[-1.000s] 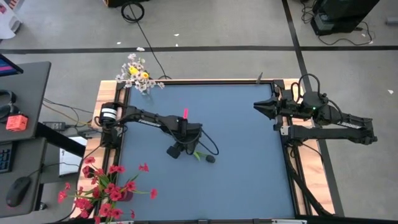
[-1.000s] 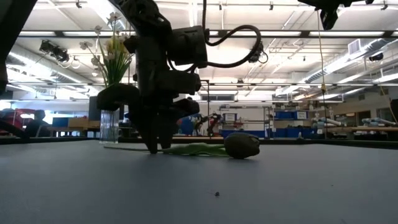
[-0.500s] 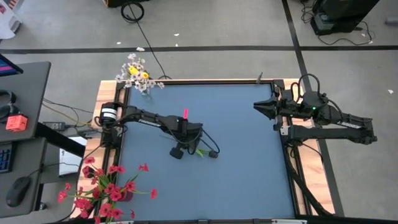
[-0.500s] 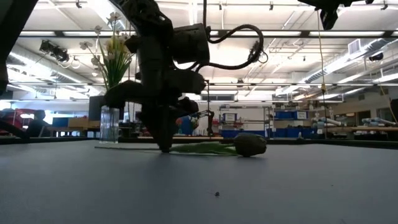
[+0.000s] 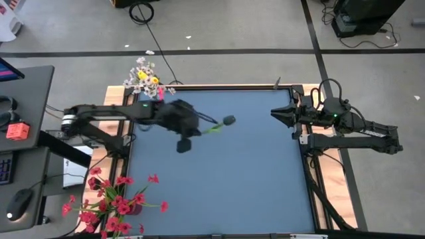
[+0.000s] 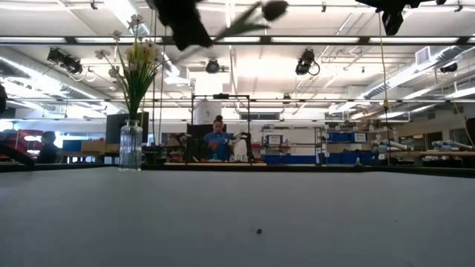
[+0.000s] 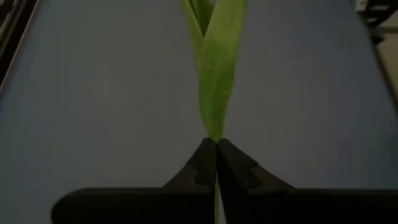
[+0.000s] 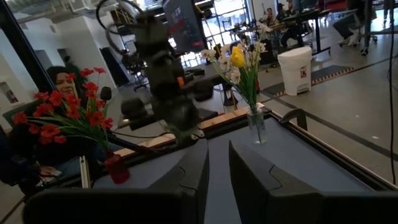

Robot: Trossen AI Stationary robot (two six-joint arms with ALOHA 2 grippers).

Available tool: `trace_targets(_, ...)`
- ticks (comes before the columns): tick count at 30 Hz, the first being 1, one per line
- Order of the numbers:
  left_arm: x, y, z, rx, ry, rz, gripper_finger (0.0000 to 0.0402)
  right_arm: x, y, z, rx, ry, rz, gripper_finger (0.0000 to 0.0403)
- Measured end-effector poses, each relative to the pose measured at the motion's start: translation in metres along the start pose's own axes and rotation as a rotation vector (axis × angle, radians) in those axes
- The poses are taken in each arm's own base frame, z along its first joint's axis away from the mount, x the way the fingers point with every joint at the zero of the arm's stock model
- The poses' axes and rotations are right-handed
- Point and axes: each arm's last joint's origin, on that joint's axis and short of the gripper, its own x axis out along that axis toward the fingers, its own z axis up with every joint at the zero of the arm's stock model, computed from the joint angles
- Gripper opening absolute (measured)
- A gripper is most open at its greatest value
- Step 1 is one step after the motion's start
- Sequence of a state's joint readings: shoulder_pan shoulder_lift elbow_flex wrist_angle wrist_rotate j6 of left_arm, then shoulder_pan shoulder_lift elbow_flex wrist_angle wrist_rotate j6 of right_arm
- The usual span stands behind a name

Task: Sort flowers into vase by color
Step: Put the black flower into the red vase

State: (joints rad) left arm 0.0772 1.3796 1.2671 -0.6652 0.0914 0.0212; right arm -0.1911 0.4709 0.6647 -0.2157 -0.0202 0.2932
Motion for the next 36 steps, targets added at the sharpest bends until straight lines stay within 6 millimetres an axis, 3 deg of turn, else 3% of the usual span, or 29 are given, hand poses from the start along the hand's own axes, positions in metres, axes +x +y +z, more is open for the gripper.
trace_targets(6, -0.063, -0.01, -0.008, -0.052, -0.1, -0.018, 0.0009, 0.0, 0.0, 0.001, 0.0, -0.006, 0.001, 0.0073)
trace_targets(16, -0.143, -0.017, -0.03, -0.033, -0.288, -0.018, 0.0009, 0.0, 0.0, 0.0, 0.0, -0.005, 0.001, 0.0073)
trace_targets(24, -0.204, -0.028, -0.065, -0.016, -0.426, -0.1, 0.0009, 0.0, 0.0, 0.001, 0.0, -0.005, 0.002, 0.0073)
trace_targets(31, -0.239, -0.032, -0.104, -0.004, -0.452, -0.177, 0.0008, 0.0, 0.0, 0.0, 0.0, -0.005, 0.002, 0.0073)
trace_targets(36, -0.239, -0.03, -0.125, -0.001, -0.488, -0.191, 0.0008, 0.0, 0.0, 0.0, 0.0, -0.005, 0.001, 0.0073)
